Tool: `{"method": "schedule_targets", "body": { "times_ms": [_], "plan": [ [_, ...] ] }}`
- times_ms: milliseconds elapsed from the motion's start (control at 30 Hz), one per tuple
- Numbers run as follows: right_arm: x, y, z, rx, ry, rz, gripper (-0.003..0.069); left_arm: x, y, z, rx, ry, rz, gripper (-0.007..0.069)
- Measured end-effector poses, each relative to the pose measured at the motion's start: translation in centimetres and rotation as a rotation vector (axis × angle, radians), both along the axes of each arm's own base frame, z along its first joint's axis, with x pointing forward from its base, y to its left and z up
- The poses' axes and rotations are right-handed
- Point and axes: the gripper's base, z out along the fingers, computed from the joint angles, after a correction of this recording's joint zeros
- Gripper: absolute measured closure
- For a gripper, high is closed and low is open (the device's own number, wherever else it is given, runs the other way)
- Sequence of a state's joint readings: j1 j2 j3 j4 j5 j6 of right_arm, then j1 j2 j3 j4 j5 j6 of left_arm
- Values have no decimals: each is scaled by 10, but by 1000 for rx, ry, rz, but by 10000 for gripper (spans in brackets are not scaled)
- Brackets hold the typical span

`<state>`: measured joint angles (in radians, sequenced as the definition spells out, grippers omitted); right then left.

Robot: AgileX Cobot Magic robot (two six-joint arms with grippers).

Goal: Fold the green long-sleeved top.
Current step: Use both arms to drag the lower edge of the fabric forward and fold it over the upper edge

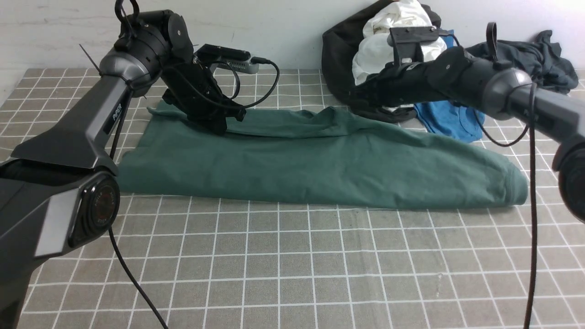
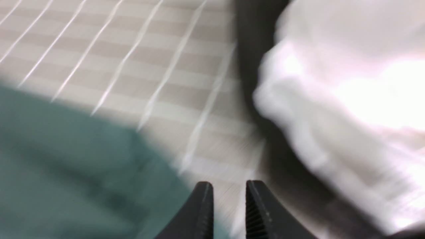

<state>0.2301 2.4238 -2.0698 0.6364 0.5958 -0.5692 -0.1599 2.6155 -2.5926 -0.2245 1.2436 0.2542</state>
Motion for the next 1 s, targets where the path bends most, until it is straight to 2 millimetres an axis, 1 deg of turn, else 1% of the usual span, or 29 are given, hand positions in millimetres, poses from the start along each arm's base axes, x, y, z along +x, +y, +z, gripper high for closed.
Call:
{"method": "schedule_targets", "body": {
  "times_ms": [100,167,200,267,333,400,467,500,533,567,600,633,700,733,800,867,933,1000],
  "plan": [
    [-13,8,-6,-58,99,163,510,0,-2,-4,-25,12,-2,632],
    [-21,15,-13,-116,124,291,527,0,-5,-11,-57,32,-3,632],
    [-21,15,-14,-122,124,302,530,0,-6,-12,-60,34,-3,632],
    [-23,20,-28,-180,100,416,575,1,-9,-23,-95,63,-6,632],
    [-21,23,-43,-187,61,461,622,1,-11,-32,-108,78,-18,632],
    [-13,27,-54,-147,-10,426,656,2,-13,-35,-111,71,-41,632],
    [-2,27,-59,-113,-101,325,667,2,-13,-36,-108,60,-56,632],
    [6,24,-64,-86,-148,224,669,3,-14,-36,-108,51,-68,632],
    [10,22,-67,-71,-165,167,669,3,-14,-36,-108,46,-73,632],
    [16,18,-68,-45,-193,67,669,4,-14,-36,-110,38,-76,632],
    [22,11,-67,-23,-223,-50,666,5,-14,-37,-111,27,-75,632],
    [26,5,-65,-11,-239,-131,661,6,-14,-37,-111,15,-74,632],
    [30,-6,-62,8,-248,-217,640,8,-13,-37,-97,-10,-67,632],
    [31,-9,-59,15,-251,-223,629,9,-12,-37,-88,-21,-64,632],
    [31,-12,-53,39,-254,-181,606,11,-8,-37,-51,-40,-59,632],
    [28,-11,-40,71,-260,-74,585,13,0,-35,8,-50,-56,632],
    [23,-9,-20,84,-271,33,575,12,10,-33,67,-41,-50,632],
    [12,-8,11,88,-244,148,571,11,26,-24,146,-34,-34,631]
  ]
}}
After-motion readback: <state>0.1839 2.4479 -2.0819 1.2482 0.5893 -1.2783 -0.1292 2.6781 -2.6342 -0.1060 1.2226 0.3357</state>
